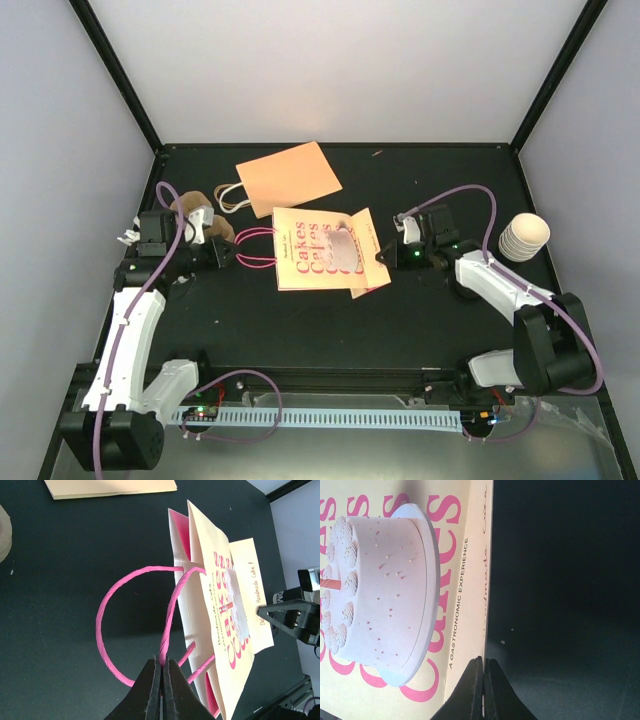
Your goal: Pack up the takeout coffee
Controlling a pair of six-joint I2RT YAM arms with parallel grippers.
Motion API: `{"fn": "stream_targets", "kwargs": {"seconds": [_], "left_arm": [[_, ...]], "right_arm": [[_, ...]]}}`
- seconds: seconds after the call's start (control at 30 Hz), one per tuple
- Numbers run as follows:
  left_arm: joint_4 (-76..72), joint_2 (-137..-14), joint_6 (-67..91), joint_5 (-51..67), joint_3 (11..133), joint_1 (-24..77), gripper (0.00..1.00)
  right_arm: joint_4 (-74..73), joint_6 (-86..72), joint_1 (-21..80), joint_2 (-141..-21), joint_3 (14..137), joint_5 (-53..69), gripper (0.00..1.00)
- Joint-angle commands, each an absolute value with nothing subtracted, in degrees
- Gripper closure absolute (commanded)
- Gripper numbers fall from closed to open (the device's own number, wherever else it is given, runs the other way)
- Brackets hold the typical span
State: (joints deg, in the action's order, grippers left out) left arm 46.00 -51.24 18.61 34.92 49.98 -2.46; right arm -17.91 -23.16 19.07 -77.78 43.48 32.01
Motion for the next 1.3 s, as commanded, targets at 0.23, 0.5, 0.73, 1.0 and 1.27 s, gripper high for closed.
{"fn": "stream_targets", "kwargs": {"seconds": [0.23,0.5,0.73,1.0,1.27], "left_arm": [[46.11,-50.27,16.78,35.87,49.03,-5.68,0.98],[45.72,-50.43,16.54,36.37,47.88,-6.42,0.99],[45.69,-50.45,16.04,37.18,47.57,-6.86,0.98],[43.54,-52.11,15.66,45.83,46.37,-6.75,0.98],[41.23,-50.03,16.92,49.49,46.08,-4.72,0.98]], "right_arm": [[-12.76,-27.72,14.13,-72.96,38.81,31.65,0.98],[-9.02,-31.04,10.99,-71.01,35.91,34.24,0.98],[-8.30,-31.79,8.89,-69.31,34.29,34.32,0.97],[-6.79,-32.08,8.80,-68.51,33.94,36.79,0.94],[-3.14,-33.30,8.87,-70.60,32.94,42.00,0.92]]}}
